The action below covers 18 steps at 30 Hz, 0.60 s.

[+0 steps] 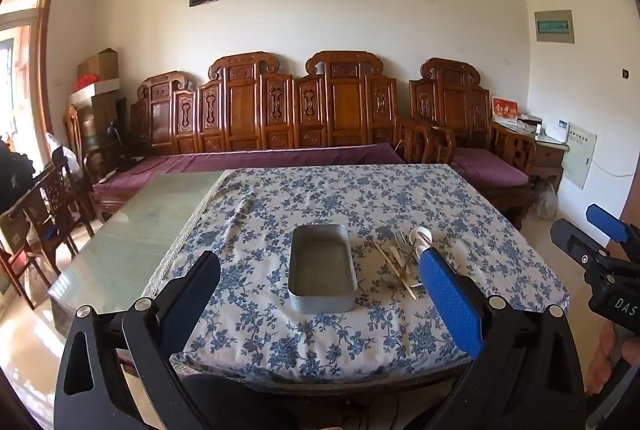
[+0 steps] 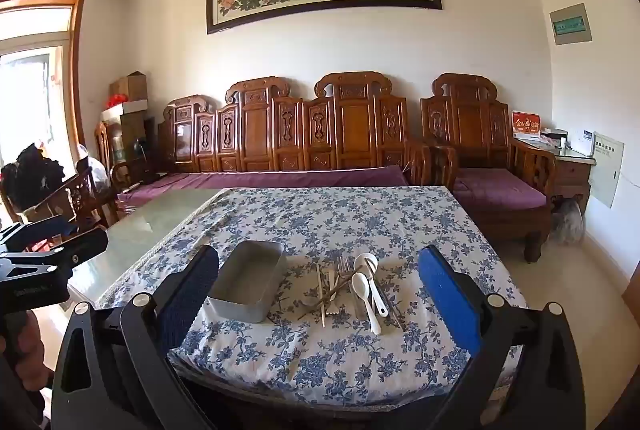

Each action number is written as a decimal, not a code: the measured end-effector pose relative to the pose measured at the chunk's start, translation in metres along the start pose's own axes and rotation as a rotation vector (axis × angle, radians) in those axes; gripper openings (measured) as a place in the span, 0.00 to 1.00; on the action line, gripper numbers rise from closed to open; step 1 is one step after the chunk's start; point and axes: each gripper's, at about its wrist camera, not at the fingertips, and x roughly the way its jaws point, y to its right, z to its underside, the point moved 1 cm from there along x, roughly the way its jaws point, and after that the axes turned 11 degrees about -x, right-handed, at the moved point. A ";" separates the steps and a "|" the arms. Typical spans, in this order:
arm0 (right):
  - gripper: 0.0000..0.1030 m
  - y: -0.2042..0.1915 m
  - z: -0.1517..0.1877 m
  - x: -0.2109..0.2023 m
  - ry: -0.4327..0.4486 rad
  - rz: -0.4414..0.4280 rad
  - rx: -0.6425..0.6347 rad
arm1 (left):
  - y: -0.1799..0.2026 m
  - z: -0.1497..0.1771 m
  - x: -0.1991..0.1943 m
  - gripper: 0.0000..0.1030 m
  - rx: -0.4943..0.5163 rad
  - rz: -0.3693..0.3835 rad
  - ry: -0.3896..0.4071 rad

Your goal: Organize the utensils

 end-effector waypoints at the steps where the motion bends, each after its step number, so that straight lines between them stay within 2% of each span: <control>1: 0.98 0.000 0.000 0.000 -0.001 -0.001 0.000 | 0.000 0.000 0.000 0.94 0.003 -0.003 -0.003; 18: 0.98 -0.002 0.001 0.000 0.001 -0.005 0.003 | 0.003 -0.001 -0.004 0.94 0.006 0.006 0.009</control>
